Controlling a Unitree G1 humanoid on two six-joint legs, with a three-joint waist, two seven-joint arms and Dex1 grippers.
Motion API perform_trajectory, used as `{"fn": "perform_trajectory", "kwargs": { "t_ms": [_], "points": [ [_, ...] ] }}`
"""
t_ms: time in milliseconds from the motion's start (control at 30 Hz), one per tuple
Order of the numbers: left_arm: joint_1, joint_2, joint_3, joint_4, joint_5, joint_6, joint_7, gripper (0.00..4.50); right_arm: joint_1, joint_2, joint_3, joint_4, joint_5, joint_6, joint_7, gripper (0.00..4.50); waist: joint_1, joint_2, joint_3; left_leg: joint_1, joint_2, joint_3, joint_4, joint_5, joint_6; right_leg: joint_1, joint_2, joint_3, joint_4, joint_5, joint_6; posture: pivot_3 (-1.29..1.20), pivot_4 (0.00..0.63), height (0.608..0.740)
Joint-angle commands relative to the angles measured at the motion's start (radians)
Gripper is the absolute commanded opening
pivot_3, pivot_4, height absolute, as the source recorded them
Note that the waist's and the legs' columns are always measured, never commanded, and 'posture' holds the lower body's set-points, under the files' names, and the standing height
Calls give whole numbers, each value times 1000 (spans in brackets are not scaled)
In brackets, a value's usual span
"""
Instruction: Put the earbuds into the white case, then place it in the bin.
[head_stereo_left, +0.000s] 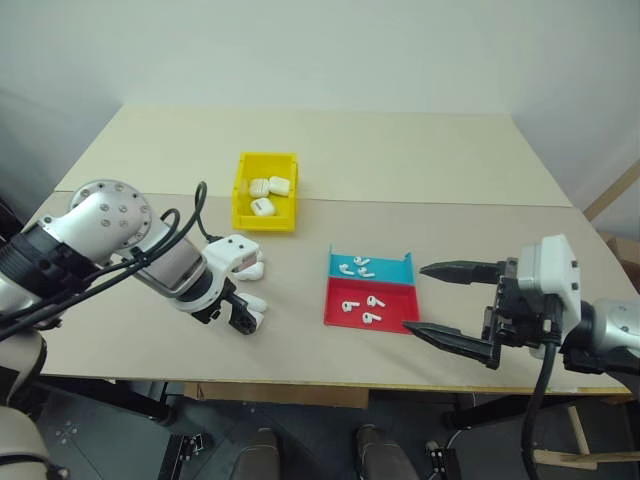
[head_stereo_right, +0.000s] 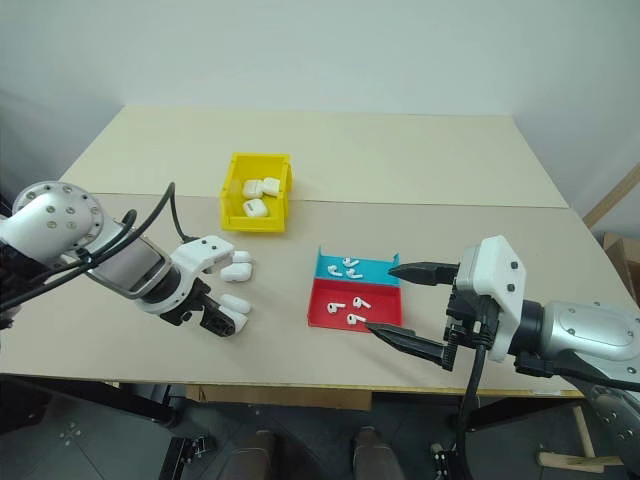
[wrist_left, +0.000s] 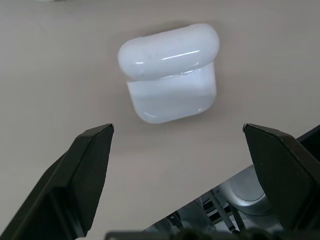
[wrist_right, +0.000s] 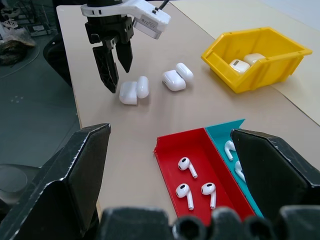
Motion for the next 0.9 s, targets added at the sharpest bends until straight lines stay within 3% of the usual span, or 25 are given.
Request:
{"fn": "perform_trajectory", "kwargs": {
  "t_ms": [33, 900],
  "points": [
    [-10, -17, -2, -2, -10, -9, 1, 4500, -14, -13, -32, -26, 18, -7, -4, 4461, 0, 0, 0, 0, 0, 0, 0, 0, 0, 0, 0, 0, 0, 0, 0, 0, 150, 740],
    [48, -140, 17, 122, -10, -26, 178, 4500, 28, -9, -68, -49, 11, -15, -10, 4461, 1, 0, 0, 0, 0, 0, 0, 0, 0, 0, 0, 0, 0, 0, 0, 0, 150, 740]
  ]
}}
